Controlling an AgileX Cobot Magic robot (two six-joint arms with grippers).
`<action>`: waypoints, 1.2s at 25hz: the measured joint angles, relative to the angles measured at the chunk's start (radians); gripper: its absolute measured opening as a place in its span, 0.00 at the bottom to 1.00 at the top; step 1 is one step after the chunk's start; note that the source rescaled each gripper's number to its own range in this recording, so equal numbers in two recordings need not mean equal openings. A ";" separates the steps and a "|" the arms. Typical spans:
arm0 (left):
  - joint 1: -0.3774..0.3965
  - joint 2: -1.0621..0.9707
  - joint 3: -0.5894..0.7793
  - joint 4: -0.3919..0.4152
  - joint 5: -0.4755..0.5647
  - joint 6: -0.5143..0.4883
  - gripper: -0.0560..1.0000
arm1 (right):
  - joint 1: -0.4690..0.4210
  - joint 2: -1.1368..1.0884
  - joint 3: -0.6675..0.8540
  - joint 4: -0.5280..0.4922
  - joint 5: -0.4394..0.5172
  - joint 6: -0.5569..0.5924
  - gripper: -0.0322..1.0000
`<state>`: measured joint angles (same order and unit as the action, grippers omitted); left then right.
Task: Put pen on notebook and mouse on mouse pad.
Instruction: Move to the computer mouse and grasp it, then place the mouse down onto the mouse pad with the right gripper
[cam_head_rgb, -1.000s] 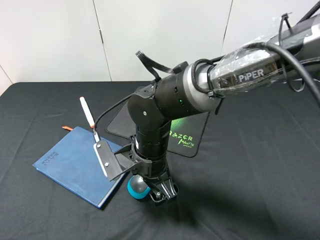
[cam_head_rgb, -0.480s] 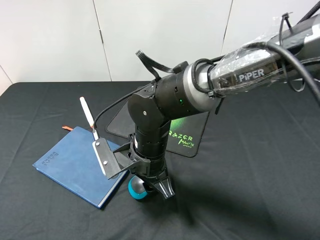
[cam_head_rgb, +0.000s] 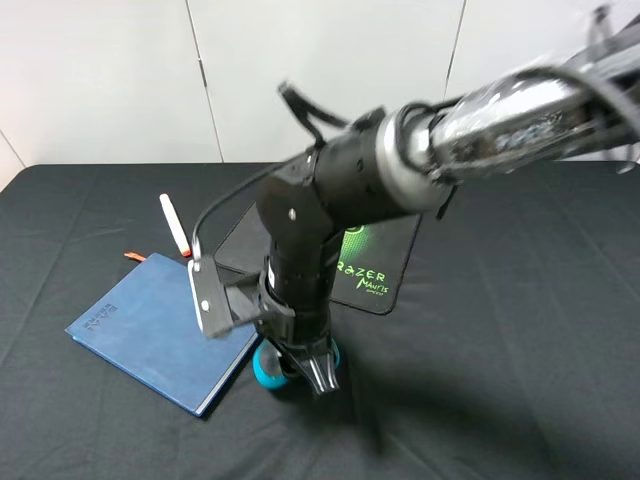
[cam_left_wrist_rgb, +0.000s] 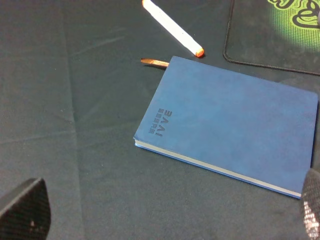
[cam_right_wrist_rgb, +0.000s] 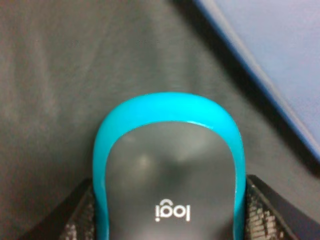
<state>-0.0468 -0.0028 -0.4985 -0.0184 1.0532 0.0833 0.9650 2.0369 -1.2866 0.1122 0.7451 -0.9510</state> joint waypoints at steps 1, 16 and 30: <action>0.000 0.000 0.000 0.001 0.000 0.000 1.00 | 0.000 -0.014 -0.009 -0.004 0.013 0.030 0.05; 0.000 0.000 0.000 0.001 0.000 0.000 1.00 | 0.000 -0.073 -0.287 -0.112 0.304 0.622 0.05; 0.000 0.000 0.000 0.001 0.000 0.000 1.00 | -0.182 -0.035 -0.341 -0.164 0.267 0.680 0.05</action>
<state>-0.0468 -0.0028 -0.4985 -0.0174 1.0532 0.0833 0.7825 2.0022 -1.6277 -0.0515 1.0117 -0.2711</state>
